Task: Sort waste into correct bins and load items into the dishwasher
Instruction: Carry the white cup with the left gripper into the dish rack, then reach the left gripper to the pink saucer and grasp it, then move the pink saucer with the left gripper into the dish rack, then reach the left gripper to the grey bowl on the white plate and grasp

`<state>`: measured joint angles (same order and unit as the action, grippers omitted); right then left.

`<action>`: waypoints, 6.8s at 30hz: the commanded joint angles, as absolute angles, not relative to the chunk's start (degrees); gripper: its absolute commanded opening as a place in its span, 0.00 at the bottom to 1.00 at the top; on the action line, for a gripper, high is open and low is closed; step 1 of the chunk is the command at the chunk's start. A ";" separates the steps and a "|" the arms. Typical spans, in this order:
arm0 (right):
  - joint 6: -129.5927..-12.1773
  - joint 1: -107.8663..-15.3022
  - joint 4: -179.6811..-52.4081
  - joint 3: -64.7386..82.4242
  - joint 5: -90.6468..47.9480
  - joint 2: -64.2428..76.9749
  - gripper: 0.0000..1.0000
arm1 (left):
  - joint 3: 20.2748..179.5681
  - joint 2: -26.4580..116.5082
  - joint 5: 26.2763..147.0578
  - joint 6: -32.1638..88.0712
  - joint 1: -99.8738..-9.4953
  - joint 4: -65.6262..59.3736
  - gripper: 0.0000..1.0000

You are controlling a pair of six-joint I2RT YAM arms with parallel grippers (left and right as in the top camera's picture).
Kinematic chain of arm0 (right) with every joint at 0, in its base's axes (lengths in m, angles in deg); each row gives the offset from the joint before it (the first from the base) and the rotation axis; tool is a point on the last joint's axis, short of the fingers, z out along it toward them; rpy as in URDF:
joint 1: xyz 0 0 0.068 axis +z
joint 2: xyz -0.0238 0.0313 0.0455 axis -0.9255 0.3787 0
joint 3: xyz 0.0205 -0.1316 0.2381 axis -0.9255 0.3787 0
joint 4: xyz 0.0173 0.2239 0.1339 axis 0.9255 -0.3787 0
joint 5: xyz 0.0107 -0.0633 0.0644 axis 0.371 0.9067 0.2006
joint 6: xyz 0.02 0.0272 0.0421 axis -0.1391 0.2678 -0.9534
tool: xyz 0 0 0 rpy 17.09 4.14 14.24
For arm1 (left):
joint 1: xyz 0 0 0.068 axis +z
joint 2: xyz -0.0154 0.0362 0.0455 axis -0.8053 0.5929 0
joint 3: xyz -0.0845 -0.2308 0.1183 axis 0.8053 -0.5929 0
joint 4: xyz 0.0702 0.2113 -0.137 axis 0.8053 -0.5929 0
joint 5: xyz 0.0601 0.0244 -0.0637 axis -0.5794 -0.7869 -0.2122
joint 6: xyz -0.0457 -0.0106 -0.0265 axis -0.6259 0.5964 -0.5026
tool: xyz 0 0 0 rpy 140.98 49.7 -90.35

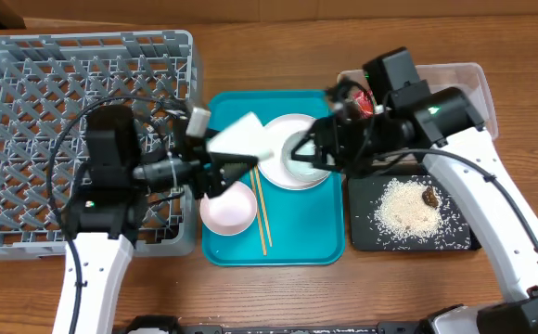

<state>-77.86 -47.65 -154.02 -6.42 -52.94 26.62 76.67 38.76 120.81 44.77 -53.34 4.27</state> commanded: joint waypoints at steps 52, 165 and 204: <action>-73.05 -74.36 -168.67 -8.11 -16.01 18.44 0.74 | 93.74 50.22 66.12 37.39 -58.87 -28.27 1.00; -73.07 -77.24 -174.39 -8.09 -12.79 18.53 0.77 | 116.82 75.68 107.56 67.48 -37.63 -42.30 1.00; -73.25 -77.24 -174.50 -8.09 -11.90 18.53 0.84 | 119.02 96.53 59.91 48.99 -88.79 -31.55 0.04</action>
